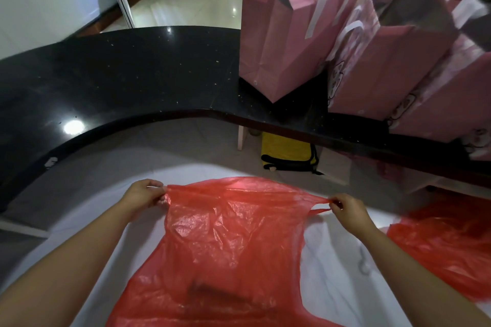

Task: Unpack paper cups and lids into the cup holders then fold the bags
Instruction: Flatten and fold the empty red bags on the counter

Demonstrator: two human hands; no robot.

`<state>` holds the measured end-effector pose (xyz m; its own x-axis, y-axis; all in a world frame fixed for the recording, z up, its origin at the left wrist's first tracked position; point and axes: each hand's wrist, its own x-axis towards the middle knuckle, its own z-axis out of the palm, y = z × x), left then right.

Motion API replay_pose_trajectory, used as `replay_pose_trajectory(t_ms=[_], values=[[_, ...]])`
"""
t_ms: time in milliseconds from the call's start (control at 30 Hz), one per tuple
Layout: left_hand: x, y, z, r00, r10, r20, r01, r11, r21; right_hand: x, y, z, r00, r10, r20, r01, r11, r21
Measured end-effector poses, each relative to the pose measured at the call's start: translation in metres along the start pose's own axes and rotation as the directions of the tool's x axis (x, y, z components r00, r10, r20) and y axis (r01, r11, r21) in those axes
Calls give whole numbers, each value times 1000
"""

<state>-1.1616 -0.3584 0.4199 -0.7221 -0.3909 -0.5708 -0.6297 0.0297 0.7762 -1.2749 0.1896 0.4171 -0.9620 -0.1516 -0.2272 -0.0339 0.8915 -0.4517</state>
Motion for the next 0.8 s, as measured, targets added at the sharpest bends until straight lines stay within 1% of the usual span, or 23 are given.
replay_pose_trajectory(t_ms=[67, 233, 300, 333, 367, 433, 500, 567, 633, 700, 733, 800], values=[[0, -2, 0, 999, 3, -37, -3, 1000, 10, -1, 0, 0, 1000, 4, -3, -4, 1000, 9], [3, -3, 9, 998, -41, -38, 42, 999, 21, -3, -3, 0, 1000, 14, -3, -14, 1000, 28], [7, -3, 10, 995, -53, -85, 55, 998, 19, -4, -3, -1, 1000, 20, -7, -20, 1000, 25], [11, -3, 9, 992, -33, -122, 38, 998, 45, -4, -1, -2, 1000, 25, -17, -25, 999, 25], [15, -3, 6, 987, 8, -161, 9, 995, 104, -4, 2, -3, 999, 31, -27, -30, 999, 26], [22, 0, -1, 969, 104, -226, -38, 959, 280, -4, 6, -5, 999, 39, -30, -38, 999, 27], [24, 6, -7, 953, 200, -226, -79, 888, 453, -3, 7, -5, 999, 38, -33, -37, 999, 31], [28, 11, -9, 939, 273, -211, -127, 841, 526, -2, 5, -4, 998, 48, -47, -46, 998, 37], [31, 15, -5, 918, 326, -225, -160, 825, 541, 1, 2, -3, 995, 90, -48, -86, 994, 72], [30, 18, 0, 904, 339, -263, -169, 845, 508, 2, -3, -3, 989, 145, -4, -144, 984, 106], [29, 20, 3, 902, 329, -279, -167, 863, 477, 2, -7, -4, 987, 159, 39, -162, 982, 101], [28, 25, 8, 907, 314, -279, -178, 888, 423, 0, -21, -8, 983, 148, 112, -152, 988, 34]])
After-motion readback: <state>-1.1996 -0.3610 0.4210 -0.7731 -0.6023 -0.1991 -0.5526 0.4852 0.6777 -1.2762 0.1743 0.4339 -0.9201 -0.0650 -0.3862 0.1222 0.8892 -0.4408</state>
